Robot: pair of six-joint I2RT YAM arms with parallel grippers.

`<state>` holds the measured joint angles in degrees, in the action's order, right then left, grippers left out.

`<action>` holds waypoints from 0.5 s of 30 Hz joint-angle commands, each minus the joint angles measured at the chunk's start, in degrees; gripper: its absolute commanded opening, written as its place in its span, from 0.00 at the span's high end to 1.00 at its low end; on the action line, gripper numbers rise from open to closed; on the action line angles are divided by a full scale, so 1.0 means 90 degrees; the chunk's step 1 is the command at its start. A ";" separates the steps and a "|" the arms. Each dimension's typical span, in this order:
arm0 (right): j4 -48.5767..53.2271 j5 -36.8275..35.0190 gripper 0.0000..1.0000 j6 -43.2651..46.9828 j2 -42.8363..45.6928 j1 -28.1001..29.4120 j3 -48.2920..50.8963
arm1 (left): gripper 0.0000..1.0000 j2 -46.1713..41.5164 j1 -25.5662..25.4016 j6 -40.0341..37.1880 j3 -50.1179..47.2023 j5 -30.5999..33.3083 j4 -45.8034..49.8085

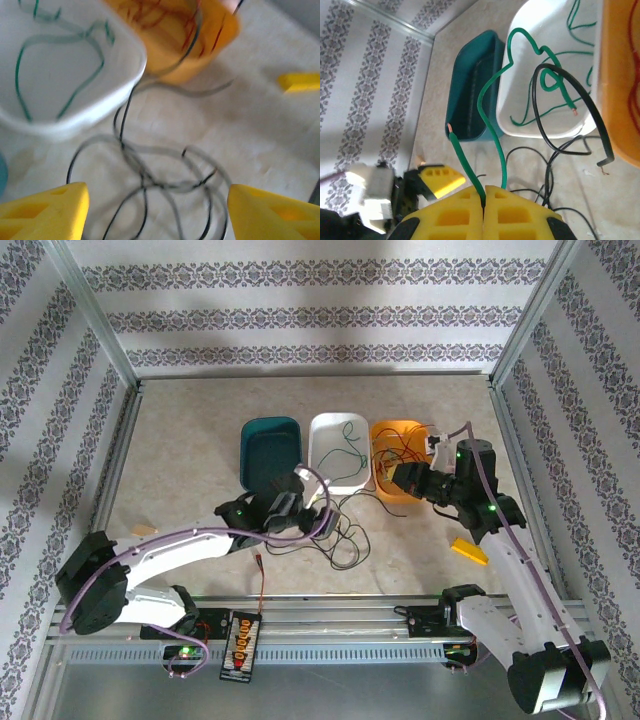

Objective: Untangle the cables

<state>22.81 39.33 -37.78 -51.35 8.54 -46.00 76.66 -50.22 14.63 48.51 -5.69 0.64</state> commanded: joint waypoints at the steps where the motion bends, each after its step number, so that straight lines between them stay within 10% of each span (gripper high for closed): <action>1: -0.0534 0.0653 1.00 -0.0194 -0.0002 0.0085 0.0051 | 0.27 0.0451 0.0061 -0.0398 0.0607 -0.0446 -0.0254; 15: -0.0898 0.1529 1.00 -0.0412 0.0032 0.0107 0.0100 | 0.30 0.1891 0.0536 0.0599 0.1071 -0.1783 -0.2587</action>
<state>16.84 50.59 -40.84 -51.48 8.91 -45.58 92.49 -45.60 17.82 56.23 -18.63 -14.90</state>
